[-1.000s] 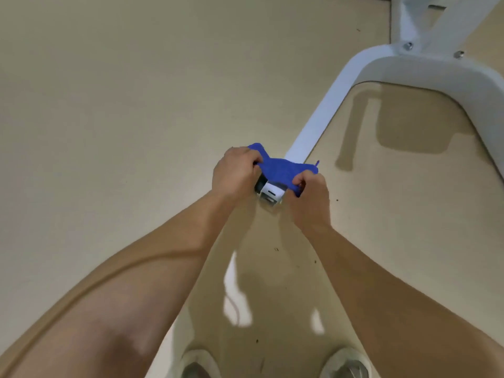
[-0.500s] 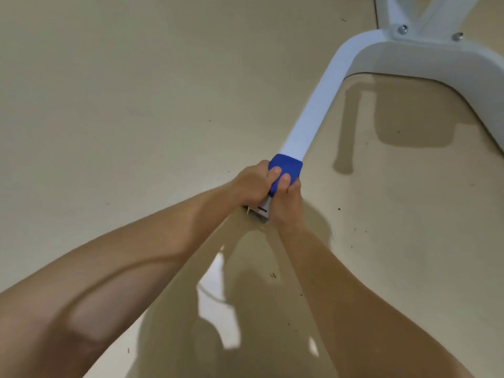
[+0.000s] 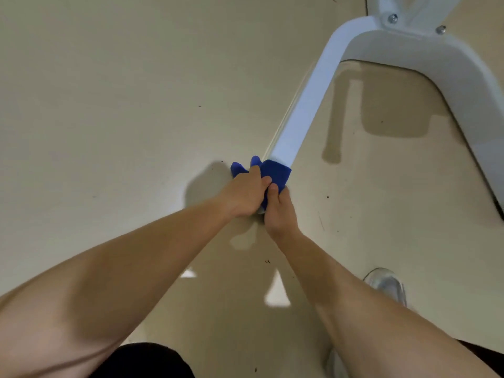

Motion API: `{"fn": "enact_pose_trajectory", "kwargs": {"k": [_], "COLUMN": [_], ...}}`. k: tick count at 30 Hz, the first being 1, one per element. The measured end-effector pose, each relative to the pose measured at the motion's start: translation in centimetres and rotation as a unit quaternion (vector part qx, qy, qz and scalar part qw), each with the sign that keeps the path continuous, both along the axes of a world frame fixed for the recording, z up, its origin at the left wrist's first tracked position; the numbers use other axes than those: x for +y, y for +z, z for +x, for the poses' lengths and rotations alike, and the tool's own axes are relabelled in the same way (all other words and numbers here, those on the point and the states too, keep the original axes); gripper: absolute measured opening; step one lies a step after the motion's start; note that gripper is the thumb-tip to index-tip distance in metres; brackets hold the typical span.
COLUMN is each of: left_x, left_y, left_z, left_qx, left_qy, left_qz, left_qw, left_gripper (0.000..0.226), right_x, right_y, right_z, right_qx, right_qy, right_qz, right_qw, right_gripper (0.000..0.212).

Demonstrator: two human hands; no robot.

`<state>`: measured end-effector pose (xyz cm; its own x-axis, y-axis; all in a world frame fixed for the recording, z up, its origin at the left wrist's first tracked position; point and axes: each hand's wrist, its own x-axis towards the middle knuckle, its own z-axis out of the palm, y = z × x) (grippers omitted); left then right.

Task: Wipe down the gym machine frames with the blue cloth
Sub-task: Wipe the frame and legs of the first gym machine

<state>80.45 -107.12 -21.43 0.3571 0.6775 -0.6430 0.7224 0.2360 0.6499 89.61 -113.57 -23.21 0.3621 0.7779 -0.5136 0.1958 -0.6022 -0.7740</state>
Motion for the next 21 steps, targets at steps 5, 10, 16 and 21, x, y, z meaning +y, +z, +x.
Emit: {"fn": "enact_pose_trajectory", "kwargs": {"k": [5, 10, 16, 21], "left_x": [4.4, 10.7, 18.7, 16.8], "left_y": [-1.2, -1.8, -2.9, -2.3], "left_z": [3.2, 7.7, 12.1, 11.1], "left_qx": [-0.033, -0.044, -0.049, -0.058], "left_qy": [0.014, 0.037, 0.006, 0.007], "left_qz": [0.045, 0.082, 0.084, 0.105], "left_qw": [0.998, 0.995, 0.995, 0.993], "left_gripper": [0.032, 0.042, 0.038, 0.044], "right_x": [5.0, 11.8, 19.1, 18.2], "right_y": [-1.7, -3.1, -2.9, -2.7], "right_z": [3.4, 7.9, 12.7, 12.3], "right_qx": [-0.005, -0.042, -0.078, -0.063], "right_qy": [-0.02, 0.024, 0.016, 0.03], "right_qz": [0.025, 0.081, 0.06, 0.05], "right_qw": [0.999, 0.996, 0.995, 0.996], "right_gripper": [0.041, 0.051, 0.05, 0.051]}}
